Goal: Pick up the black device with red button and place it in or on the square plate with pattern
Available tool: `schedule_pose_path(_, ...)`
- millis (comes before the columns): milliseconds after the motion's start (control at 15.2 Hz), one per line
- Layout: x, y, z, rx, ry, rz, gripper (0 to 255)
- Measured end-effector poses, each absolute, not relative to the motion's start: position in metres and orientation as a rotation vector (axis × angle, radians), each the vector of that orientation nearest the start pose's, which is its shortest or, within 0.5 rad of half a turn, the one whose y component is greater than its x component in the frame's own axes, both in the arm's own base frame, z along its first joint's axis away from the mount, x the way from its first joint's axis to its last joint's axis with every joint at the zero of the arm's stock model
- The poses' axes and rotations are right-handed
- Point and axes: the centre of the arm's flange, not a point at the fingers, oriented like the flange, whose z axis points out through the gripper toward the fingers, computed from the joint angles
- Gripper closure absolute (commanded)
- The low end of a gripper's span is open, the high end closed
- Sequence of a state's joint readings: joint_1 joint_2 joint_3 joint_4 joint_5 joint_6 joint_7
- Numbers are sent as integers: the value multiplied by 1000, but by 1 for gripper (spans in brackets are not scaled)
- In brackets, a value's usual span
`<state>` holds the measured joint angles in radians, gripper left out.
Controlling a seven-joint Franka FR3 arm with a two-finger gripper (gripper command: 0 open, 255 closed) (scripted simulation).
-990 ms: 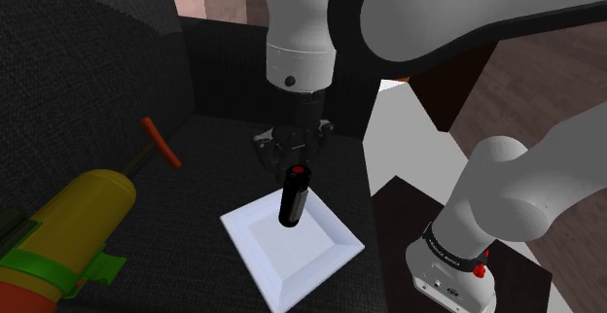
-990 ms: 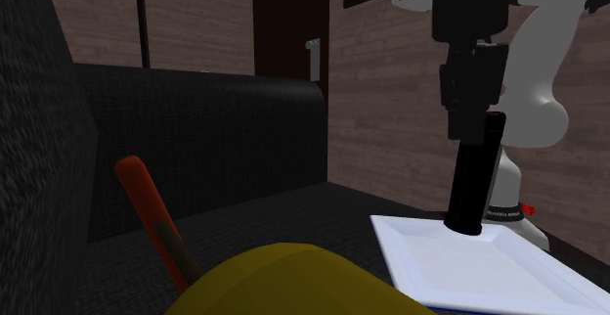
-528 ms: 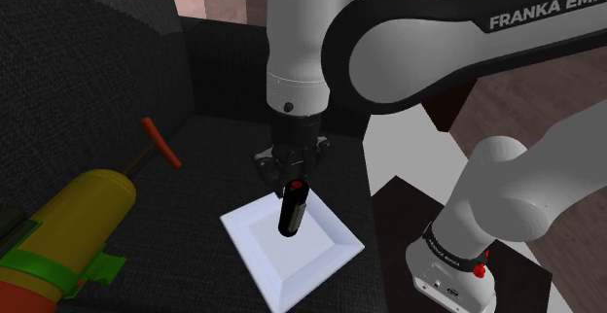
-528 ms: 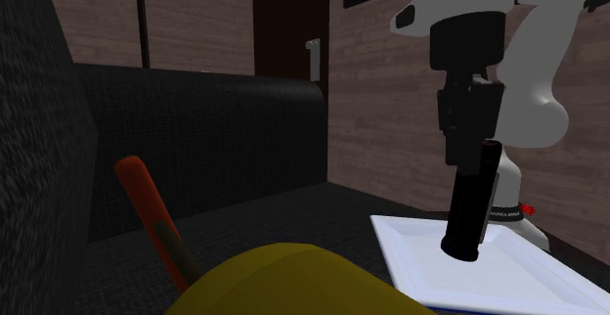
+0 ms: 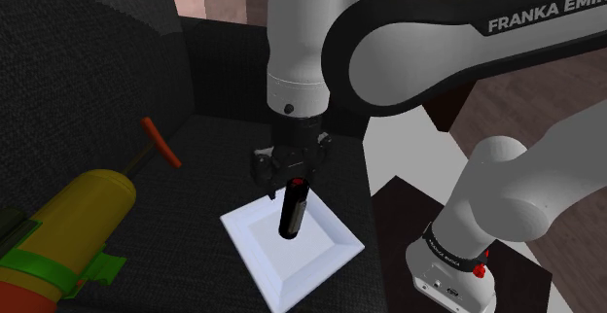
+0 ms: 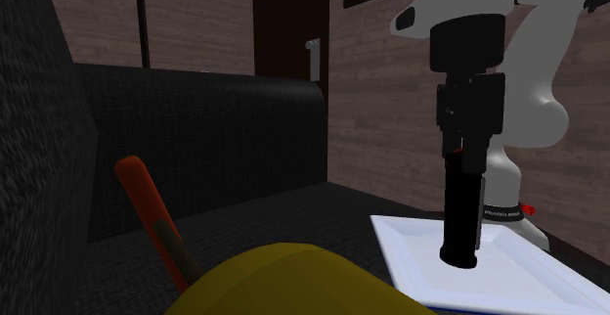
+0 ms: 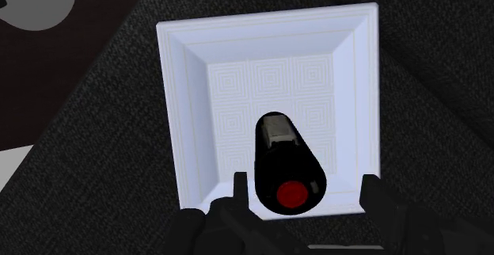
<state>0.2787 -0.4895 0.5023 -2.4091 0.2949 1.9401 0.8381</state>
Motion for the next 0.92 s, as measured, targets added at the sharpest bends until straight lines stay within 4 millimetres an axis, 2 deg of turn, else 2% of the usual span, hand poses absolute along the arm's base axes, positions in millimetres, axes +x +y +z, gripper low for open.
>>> schedule_pose_path(264,273,313,465,-3103,345,71,0)
schedule_pose_path(396,273,312,480,-3102,345,70,0)
schedule_pose_path(528,274,314,506,-3102,345,69,0)
schedule_pose_path(660,275,313,513,-3103,345,70,0)
schedule_pose_path(924,275,312,515,-3103,345,71,0)
